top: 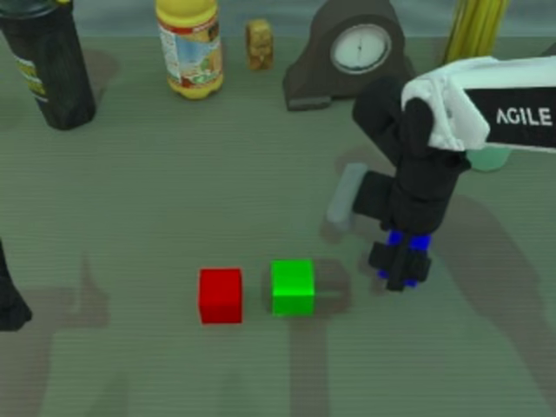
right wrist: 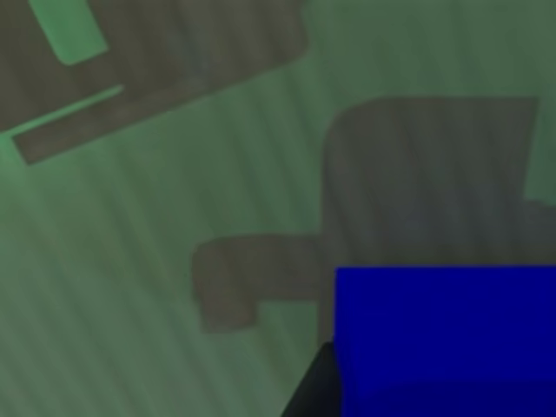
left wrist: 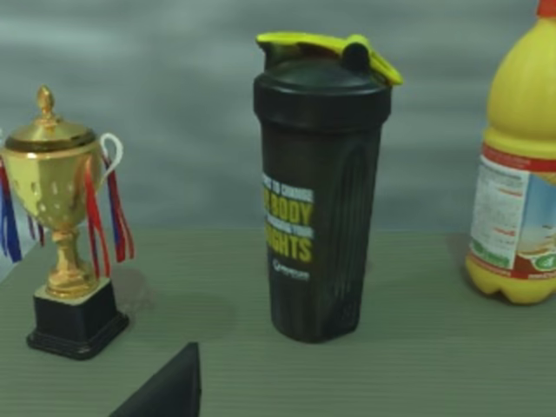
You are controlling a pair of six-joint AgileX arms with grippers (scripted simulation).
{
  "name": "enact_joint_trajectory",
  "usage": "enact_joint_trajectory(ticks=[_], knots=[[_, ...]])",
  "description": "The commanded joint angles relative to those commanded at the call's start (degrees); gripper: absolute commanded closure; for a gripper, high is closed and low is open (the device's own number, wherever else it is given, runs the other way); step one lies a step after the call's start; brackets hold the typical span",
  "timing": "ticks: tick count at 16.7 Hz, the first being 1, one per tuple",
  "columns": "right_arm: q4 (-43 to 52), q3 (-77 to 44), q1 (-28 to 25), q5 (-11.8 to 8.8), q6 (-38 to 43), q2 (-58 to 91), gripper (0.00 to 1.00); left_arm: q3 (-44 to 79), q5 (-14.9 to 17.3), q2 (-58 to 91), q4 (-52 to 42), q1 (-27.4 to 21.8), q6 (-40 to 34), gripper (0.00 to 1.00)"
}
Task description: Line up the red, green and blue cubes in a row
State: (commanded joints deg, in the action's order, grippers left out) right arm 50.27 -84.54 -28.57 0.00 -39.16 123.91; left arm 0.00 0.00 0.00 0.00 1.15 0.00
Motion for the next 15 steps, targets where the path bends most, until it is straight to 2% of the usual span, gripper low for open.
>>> enact_joint_trajectory(ticks=[6,12,15], knots=[[11.84,-7.01,-0.29,-0.03,0.00,-4.32,1.00,0.00,0.00,0.00,0.00,0.00,0.00,0.00],[12.74,-7.52,-0.13,-0.05,-0.07,-4.87,1.00,0.00,0.00,0.00,0.00,0.00,0.00,0.00],[13.19,-6.56,-1.89,-0.08,-3.54,-6.33,1.00,0.00,0.00,0.00,0.00,0.00,0.00,0.00]])
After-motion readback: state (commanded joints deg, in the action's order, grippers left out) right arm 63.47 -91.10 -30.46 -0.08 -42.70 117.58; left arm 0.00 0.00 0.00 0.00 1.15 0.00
